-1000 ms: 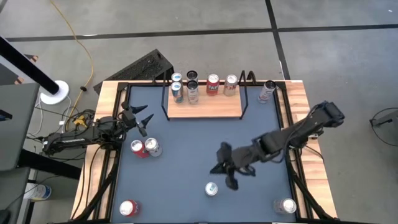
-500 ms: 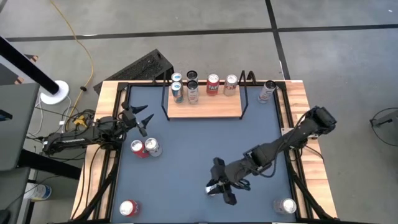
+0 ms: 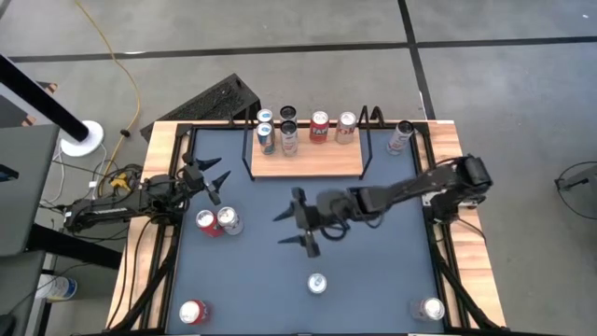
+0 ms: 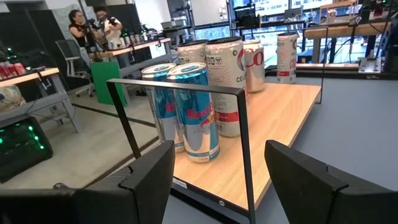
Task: Place canned beverage on shelf
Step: Put the top orange soda can on the shelf aligned with the other orange soda can
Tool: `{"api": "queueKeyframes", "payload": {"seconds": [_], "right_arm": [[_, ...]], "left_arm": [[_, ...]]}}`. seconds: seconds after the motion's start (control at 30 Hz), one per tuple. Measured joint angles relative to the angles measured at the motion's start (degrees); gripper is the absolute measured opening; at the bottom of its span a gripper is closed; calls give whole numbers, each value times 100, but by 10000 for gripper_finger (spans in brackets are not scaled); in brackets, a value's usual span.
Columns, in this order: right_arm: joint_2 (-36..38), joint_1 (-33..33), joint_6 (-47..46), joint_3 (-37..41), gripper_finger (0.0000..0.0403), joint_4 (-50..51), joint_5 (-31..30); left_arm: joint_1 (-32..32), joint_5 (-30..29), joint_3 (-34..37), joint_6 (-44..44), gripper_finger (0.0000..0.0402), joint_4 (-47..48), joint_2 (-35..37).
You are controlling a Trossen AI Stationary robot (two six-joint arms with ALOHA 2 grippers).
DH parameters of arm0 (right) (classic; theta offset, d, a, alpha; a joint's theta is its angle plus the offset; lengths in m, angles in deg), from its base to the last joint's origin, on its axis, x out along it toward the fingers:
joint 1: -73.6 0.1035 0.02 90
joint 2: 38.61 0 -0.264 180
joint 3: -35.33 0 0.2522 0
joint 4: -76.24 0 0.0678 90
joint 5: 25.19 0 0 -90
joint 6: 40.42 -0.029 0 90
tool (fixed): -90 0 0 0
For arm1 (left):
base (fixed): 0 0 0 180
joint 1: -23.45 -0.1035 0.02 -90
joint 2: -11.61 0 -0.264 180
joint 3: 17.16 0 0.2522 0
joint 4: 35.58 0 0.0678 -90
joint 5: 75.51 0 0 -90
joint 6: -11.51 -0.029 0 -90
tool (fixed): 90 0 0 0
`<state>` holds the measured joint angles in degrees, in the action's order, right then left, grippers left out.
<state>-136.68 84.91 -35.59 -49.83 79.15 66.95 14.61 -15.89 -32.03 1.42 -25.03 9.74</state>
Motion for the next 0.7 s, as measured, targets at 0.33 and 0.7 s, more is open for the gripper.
{"api": "queueKeyframes", "payload": {"seconds": [0.33,0.7], "right_arm": [[-505,-297,126,0,270,-570,403],[-503,-300,122,0,270,-726,397]], "left_arm": [[2,0,0,0,240,0,0],[0,794,4,1651,240,-42,0]]}}
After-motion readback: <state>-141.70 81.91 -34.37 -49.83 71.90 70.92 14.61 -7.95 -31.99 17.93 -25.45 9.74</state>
